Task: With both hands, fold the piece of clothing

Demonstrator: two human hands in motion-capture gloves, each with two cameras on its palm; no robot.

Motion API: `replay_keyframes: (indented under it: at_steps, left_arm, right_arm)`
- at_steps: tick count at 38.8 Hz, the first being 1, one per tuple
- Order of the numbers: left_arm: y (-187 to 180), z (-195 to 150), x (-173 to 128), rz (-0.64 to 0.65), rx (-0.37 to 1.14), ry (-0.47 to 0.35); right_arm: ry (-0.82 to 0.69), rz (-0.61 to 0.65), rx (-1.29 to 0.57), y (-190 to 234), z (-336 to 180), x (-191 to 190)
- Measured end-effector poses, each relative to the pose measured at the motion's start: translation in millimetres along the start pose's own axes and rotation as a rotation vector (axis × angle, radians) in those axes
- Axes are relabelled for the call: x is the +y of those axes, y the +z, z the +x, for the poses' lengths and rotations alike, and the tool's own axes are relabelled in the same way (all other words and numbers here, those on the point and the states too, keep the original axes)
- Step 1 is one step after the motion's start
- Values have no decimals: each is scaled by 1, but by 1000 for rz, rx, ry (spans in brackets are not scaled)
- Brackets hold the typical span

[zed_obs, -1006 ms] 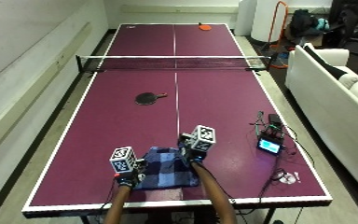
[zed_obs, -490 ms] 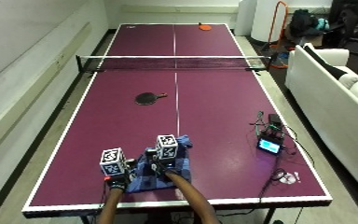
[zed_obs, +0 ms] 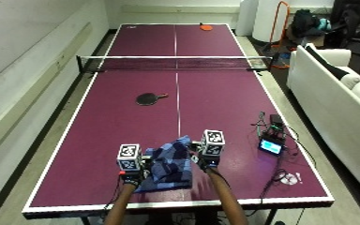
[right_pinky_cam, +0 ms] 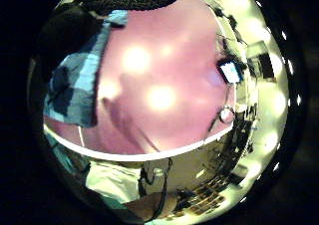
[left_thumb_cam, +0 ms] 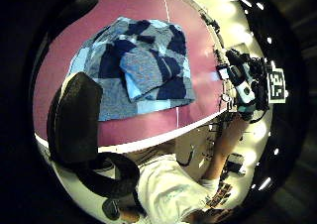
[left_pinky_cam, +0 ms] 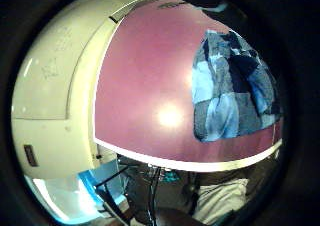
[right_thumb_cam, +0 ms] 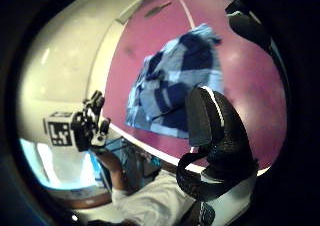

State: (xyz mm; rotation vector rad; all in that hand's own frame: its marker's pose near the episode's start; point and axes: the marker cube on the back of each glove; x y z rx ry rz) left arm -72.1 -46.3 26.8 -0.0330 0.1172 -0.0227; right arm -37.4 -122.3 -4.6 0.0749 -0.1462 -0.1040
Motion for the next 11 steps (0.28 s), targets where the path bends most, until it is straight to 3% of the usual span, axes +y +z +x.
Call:
replay_keyframes:
  at_steps: [11]
  left_arm:
    - [5, 37, -12, 2, -18, 65]
  right_arm:
    - [120, 87, -62, 1, 57, 2]
